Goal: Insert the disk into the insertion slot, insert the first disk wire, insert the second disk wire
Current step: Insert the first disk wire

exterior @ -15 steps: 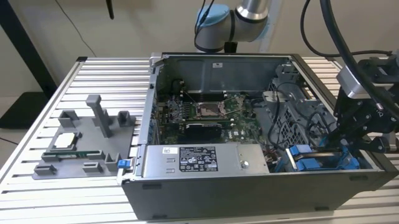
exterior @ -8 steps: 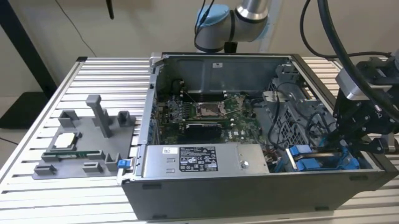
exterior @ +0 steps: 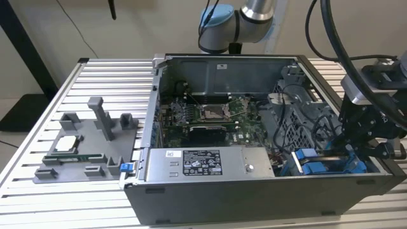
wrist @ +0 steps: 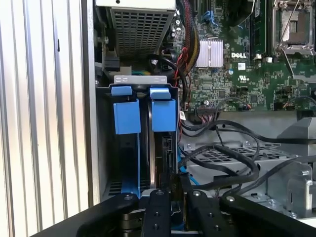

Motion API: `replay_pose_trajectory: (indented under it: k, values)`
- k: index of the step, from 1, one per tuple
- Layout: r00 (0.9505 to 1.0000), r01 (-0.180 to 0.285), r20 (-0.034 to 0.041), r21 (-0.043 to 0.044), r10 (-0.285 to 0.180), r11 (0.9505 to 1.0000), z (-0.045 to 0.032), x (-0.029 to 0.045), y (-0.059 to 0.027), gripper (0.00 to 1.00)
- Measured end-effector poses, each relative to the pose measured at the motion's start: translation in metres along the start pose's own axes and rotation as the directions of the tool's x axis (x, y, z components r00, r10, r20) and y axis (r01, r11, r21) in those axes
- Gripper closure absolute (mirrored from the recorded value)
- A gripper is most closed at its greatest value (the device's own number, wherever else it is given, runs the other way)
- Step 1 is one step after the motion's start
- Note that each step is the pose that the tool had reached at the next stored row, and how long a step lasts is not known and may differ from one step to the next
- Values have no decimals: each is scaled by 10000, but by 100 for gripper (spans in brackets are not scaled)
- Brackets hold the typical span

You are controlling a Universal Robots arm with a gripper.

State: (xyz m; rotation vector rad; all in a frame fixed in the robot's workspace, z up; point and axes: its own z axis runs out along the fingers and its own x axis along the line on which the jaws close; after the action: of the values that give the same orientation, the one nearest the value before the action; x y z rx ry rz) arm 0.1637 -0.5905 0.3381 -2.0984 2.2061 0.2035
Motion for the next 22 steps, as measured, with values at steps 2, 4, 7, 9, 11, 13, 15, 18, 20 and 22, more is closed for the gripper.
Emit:
replay_pose_trajectory:
  k: [2,4,7,9,11,13,15,18,20,22]
  values:
    - [10000,0,1,0,0,10000,11,2,0,100]
    - [10000,0,-2,0,0,10000,27,5,-1,100]
    - [10000,0,-17,0,0,10000,56,9,-2,100]
    - [10000,-3,-15,2,3,10000,65,11,-2,100]
    - [10000,-7,7,-5,7,10000,75,13,-2,0]
    - [10000,-9,0,-18,9,10000,54,9,-1,0]
    - [10000,-9,-2,-18,9,10000,18,3,0,0]
    - [10000,-9,-10,-17,9,10000,-85,-13,4,0]
    - [10000,-9,-8,-18,9,10000,-166,-26,7,0]
    - [10000,-9,-7,-18,9,10000,-227,-39,9,0]
